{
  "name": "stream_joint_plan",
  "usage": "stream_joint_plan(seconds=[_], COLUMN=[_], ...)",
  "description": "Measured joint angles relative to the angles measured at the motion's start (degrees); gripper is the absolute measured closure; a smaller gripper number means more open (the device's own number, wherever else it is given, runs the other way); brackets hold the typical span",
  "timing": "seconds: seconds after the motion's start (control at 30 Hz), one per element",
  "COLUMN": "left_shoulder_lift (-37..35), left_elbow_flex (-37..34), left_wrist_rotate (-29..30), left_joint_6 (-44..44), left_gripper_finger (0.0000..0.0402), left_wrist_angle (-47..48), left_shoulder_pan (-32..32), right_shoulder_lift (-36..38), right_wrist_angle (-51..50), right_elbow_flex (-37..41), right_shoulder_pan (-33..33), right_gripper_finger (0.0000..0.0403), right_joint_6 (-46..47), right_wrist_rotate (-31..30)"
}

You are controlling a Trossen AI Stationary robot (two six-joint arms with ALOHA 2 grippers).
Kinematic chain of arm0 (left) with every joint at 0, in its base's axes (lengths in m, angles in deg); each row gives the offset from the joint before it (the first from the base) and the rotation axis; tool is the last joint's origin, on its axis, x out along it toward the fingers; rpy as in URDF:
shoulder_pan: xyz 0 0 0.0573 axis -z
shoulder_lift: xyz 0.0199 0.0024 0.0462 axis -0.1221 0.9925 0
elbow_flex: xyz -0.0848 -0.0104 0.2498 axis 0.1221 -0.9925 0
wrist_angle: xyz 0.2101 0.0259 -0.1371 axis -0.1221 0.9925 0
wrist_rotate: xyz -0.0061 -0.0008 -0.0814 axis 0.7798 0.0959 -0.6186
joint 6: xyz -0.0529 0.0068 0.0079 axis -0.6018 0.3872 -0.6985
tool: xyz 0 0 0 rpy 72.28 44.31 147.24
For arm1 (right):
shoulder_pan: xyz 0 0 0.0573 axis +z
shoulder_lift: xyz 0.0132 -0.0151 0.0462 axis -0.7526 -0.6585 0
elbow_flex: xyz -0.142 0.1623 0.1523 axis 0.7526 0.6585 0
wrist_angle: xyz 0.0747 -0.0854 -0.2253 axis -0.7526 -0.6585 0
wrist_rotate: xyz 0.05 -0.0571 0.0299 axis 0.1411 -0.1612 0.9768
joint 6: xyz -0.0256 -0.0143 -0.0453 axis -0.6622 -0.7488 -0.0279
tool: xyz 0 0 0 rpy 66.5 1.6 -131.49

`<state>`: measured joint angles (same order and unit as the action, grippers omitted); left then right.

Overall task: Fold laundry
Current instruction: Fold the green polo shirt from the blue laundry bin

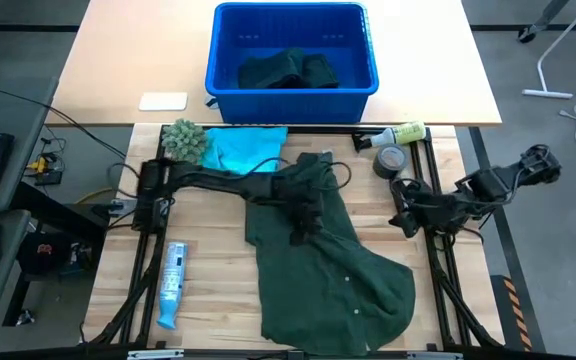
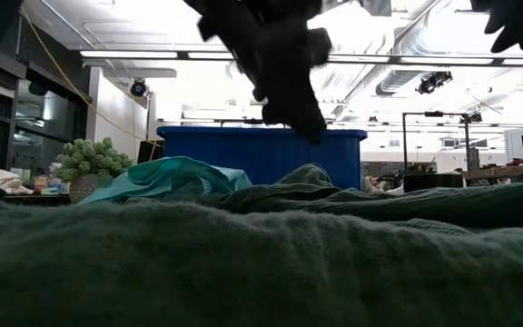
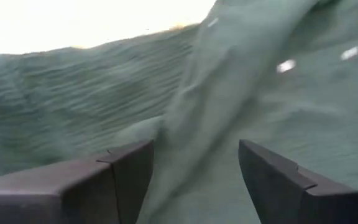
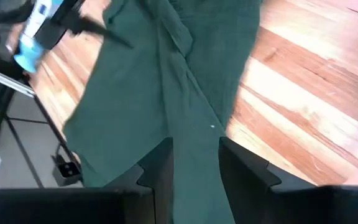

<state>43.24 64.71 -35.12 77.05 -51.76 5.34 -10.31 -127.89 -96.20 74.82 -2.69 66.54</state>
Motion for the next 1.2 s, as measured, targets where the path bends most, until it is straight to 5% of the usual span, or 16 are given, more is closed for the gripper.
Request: stream_joint_plan(seconds=[0.2,0.47,1.03,1.2], left_shoulder_lift=[5.91,9.19,12.44,12.44], left_elbow_flex=[7.24,8.16,8.18,8.14], left_wrist_rotate=[0.73,-7.01,-0.63,-0.38], left_joint_6=[2.19,1.38,0.13,-0.59], left_gripper_finger=[0.0182,0.0182,0.0185,0.0252], left_wrist_angle=[6.96,9.12,6.70,7.73], left_shoulder_pan=[-3.33,-5.31,-4.83,-3.62], right_shoulder_lift=[-3.37,-8.64,-11.02,-11.02], right_wrist_angle=[-0.21,-0.49,-0.38,-0.36], right_elbow_flex=[0.02,0.04,0.04,0.04], right_shoulder_pan=[1.68,2.29,2.29,2.29], right_gripper_finger=[0.0293,0.0293,0.0292,0.0292], right_joint_6=[-1.20,-3.43,-2.59,-2.58], right_wrist_rotate=[-0.07,0.94,2.64,2.64])
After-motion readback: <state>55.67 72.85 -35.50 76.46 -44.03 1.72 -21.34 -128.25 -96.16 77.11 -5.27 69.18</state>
